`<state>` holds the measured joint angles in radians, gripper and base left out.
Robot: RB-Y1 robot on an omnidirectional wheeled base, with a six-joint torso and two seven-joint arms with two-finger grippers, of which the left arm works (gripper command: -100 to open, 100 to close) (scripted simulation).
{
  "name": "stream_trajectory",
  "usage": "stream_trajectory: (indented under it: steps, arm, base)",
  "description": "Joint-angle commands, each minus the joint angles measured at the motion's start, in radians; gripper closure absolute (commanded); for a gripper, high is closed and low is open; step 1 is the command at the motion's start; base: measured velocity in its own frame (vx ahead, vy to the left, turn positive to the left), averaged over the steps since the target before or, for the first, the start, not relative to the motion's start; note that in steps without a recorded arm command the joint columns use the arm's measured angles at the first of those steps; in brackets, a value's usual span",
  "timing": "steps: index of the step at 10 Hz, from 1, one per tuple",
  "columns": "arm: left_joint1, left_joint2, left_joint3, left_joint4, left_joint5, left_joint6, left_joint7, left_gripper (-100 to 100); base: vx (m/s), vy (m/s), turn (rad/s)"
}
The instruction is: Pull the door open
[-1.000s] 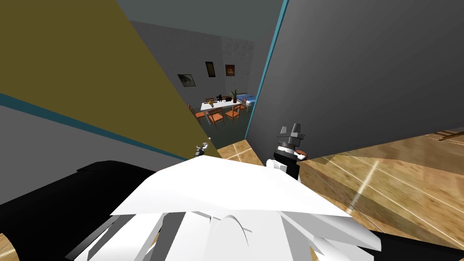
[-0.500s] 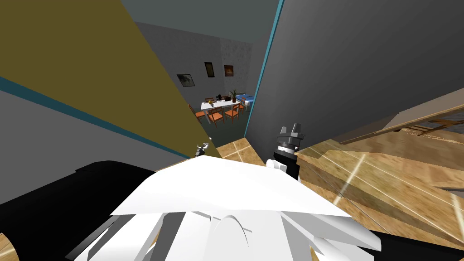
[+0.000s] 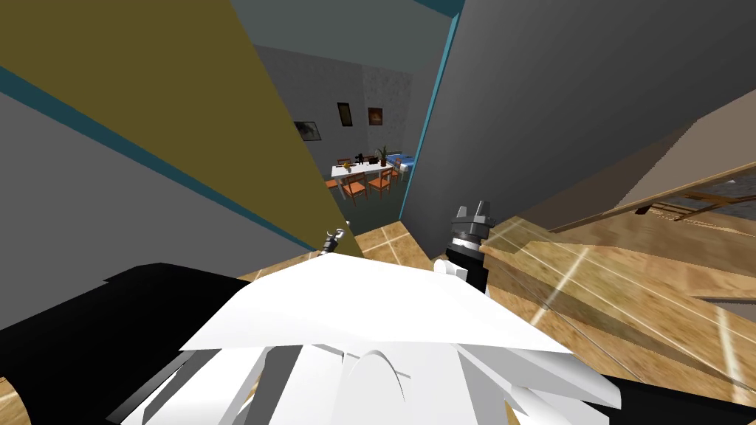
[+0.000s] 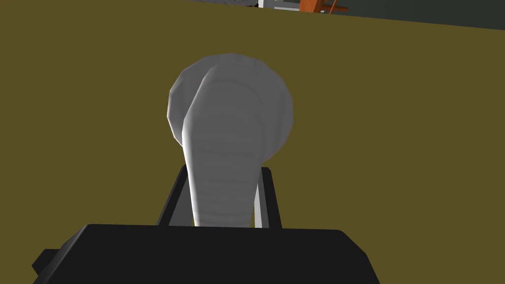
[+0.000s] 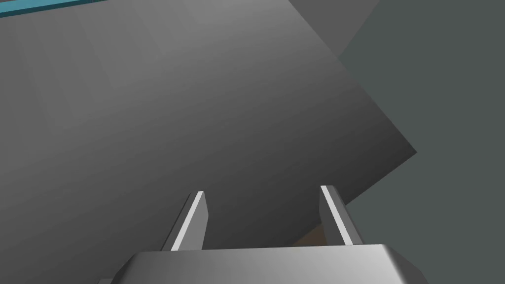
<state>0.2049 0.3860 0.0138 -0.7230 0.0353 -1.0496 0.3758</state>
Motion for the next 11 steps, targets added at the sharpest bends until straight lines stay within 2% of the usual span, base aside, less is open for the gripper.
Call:
stream_trajectory:
  steps: [1,2,5,10,11]
  arm:
    - [-0.029,-0.007,-0.033,-0.003,0.0,0.016,-0.005,100]
    - [-0.053,-0.005,-0.049,0.01,0.002,0.02,-0.007,100]
    - [-0.099,-0.001,-0.081,0.037,0.007,0.029,-0.009,100]
    - [-0.186,0.008,-0.146,0.09,0.015,0.048,-0.01,100]
    - [-0.186,0.008,-0.146,0.09,0.015,0.048,-0.01,100]
  base:
    - [-0.183,0.026,0.027]
    - [-0.182,0.001,0.011]
    - [-0.144,0.026,0.01]
    - [-0.131,0.074,0.0]
    - [-0.069,0.052,-0.016]
